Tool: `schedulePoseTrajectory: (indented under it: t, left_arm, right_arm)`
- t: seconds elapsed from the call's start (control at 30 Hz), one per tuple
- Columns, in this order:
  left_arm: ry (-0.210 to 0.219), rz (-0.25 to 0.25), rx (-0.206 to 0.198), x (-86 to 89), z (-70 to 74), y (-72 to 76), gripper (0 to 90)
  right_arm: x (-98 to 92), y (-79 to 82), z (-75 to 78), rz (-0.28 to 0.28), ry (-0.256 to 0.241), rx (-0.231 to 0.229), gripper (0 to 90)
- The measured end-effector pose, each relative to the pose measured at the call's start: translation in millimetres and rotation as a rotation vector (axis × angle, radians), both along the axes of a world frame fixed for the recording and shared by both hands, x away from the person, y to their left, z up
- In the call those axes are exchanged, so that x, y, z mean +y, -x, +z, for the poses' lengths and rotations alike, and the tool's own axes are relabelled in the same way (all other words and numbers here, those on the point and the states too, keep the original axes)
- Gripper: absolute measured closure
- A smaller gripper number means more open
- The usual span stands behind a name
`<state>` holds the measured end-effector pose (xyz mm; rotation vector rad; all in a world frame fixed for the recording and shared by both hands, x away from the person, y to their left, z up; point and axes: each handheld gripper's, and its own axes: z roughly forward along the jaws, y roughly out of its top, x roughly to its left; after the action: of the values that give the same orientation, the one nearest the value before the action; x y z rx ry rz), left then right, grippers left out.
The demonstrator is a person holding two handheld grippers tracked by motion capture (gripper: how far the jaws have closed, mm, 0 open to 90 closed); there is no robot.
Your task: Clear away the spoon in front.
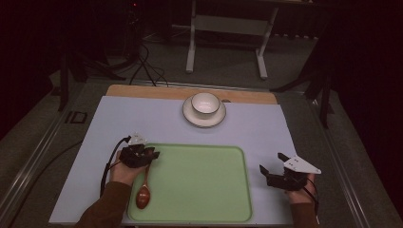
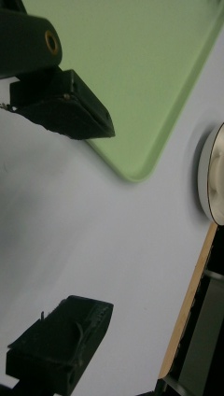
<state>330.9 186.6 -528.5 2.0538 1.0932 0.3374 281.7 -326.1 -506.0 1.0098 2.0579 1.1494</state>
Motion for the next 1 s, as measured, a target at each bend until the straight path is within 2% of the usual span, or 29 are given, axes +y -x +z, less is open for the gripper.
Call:
schedulePoseTrajectory:
  t: [0.33,0.4,0.67,0.77,0.83,1.0]
  left_arm:
    - [-0.061,0.034,0.013,-1.4,-3.3,-1.7,60.5]
    - [-0.060,0.052,0.019,-1.3,-2.9,-2.0,59.4]
    - [-0.075,0.071,0.009,-1.2,-3.0,-2.1,53.5]
    - [-0.081,0.075,-0.004,-1.0,-1.6,-1.6,50.2]
    - [-0.069,0.083,-0.013,-0.4,-0.3,-1.1,46.6]
    - [-0.051,0.111,-0.061,3.1,5.7,1.8,39.8]
  right_arm:
    - [0.9,-0.3,-0.4,0.004,0.005,0.001,13.5]
    - [1.2,-0.3,-0.5,0.005,0.006,0.003,13.5]
    - [0.9,-0.3,-0.4,0.005,0.006,0.000,13.5]
    - [0.9,-0.4,-0.4,0.005,0.007,0.001,13.6]
    - [1.0,-0.4,-0.5,0.005,0.006,0.001,13.5]
    - [0.8,-0.4,-0.4,0.006,0.006,0.000,13.5]
